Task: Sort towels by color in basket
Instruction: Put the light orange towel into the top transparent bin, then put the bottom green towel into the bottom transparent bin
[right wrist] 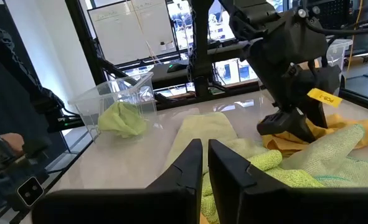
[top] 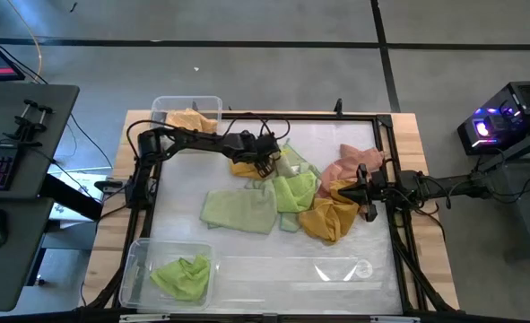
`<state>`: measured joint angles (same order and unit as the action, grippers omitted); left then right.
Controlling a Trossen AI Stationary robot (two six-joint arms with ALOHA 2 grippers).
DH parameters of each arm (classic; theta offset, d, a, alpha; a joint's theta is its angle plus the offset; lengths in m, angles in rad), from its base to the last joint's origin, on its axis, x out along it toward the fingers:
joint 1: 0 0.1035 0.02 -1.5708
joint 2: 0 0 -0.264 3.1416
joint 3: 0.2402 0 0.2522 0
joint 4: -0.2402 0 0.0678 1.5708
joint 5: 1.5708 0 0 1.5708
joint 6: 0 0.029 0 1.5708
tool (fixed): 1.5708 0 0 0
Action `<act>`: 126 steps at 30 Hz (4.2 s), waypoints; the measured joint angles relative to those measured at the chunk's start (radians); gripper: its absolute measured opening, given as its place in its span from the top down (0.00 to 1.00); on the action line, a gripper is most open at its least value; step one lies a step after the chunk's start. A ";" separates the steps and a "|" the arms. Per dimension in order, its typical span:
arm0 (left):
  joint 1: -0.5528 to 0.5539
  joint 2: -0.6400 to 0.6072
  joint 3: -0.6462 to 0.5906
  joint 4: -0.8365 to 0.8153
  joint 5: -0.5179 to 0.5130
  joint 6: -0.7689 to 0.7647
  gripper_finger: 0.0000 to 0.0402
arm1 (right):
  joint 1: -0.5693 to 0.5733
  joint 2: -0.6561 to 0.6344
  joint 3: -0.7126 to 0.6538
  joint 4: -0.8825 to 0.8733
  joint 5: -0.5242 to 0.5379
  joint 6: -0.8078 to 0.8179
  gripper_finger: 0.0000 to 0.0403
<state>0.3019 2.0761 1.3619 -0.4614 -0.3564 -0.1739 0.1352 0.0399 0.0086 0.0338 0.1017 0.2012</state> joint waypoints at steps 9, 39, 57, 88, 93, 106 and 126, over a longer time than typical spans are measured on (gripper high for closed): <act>-0.041 -0.045 0.004 -0.021 0.137 0.044 0.96 | 0.000 0.000 0.000 0.000 0.000 0.000 0.94; -0.017 -0.902 -0.033 -0.325 -0.587 0.492 0.97 | 0.000 0.000 0.000 0.000 0.000 0.000 0.94; 0.241 -0.916 -0.343 -0.386 -0.151 0.244 0.72 | 0.000 0.000 0.000 0.000 0.000 0.000 0.94; 0.568 -0.790 -0.379 -0.303 -0.004 0.175 1.00 | 0.000 0.000 0.000 0.000 0.000 0.000 0.94; 0.546 -0.870 -0.338 -0.333 -0.056 0.185 1.00 | 0.000 0.000 0.000 0.000 0.000 0.000 0.94; 0.052 -1.156 -0.380 -0.089 0.165 0.182 1.00 | 0.000 0.000 0.000 0.000 0.000 0.000 0.94; -0.741 -0.737 -0.466 0.155 -0.192 0.067 1.00 | 0.000 0.000 0.000 0.000 0.000 0.000 0.94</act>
<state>-0.4394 1.3390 0.8955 -0.3064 -0.5484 -0.1065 0.1353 0.0395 0.0086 0.0338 0.1017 0.2010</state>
